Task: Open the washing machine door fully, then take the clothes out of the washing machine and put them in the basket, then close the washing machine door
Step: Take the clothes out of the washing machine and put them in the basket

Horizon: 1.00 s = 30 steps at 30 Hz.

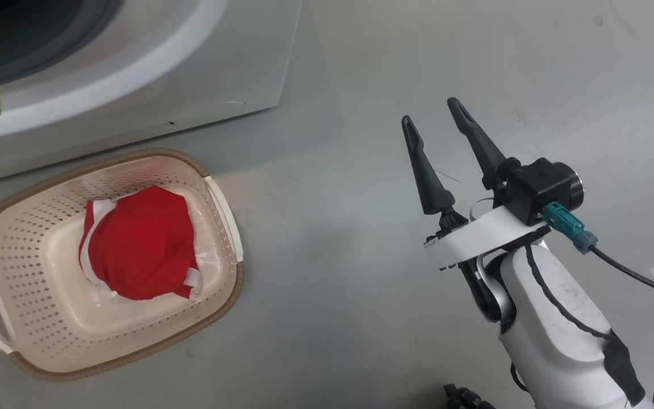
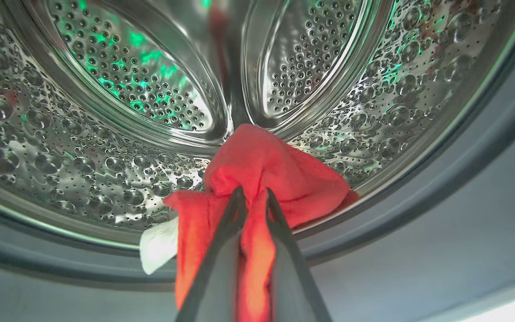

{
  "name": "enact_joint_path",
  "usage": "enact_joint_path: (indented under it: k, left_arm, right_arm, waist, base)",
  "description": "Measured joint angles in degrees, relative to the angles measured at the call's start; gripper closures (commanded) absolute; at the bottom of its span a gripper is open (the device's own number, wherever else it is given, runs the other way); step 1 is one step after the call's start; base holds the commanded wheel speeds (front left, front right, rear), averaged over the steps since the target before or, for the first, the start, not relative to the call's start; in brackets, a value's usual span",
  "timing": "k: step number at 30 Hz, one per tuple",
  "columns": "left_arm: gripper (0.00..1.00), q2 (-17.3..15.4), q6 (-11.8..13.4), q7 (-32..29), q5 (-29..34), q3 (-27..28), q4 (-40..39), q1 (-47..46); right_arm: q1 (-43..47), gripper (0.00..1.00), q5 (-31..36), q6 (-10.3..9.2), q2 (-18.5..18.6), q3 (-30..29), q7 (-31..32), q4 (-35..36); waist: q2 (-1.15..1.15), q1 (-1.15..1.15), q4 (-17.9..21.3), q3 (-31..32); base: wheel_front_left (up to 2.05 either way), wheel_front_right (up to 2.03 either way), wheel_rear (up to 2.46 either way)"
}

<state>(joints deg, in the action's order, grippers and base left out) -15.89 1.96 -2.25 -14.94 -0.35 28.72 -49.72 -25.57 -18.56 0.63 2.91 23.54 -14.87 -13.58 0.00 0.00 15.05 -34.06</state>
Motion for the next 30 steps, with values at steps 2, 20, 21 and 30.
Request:
enact_joint_path:
  k: [2, 20, 21, 30]
  left_arm:
    - [1.00, 0.9, 0.0, 1.6, -0.2, -0.1, -0.5, 1.9]
    - [1.00, 6.0, 0.8, 13.8, -0.3, -1.6, -8.0, 14.9]
    - [1.00, 6.0, 0.8, 14.3, -0.3, -1.6, -8.7, 15.5]
    - [1.00, 6.1, 1.1, 15.4, 0.4, -2.0, -14.6, 20.5]
  right_arm:
    - [1.0, 0.00, 0.2, 0.27, 0.1, -0.3, 0.0, -0.6]
    - [7.0, 0.00, 1.2, 1.26, 0.6, -2.2, 0.0, -3.8]
    - [7.4, 0.00, 1.3, 1.27, 0.6, -2.3, 0.0, -3.9]
    - [11.6, 0.00, 1.4, 1.32, 0.6, -2.8, 0.0, -5.6]
  waist:
    - [0.00, 0.00, -0.7, 1.1]
    - [0.00, 0.00, -6.6, 12.6]
    - [0.00, 0.00, -6.9, 13.3]
    - [0.00, 0.00, -8.5, 19.6]
  base:
    - [0.00, 0.00, 0.00]
    - [0.00, 0.00, 0.00]
    - [0.00, 0.00, 0.00]
    - [0.00, 0.00, 0.00]
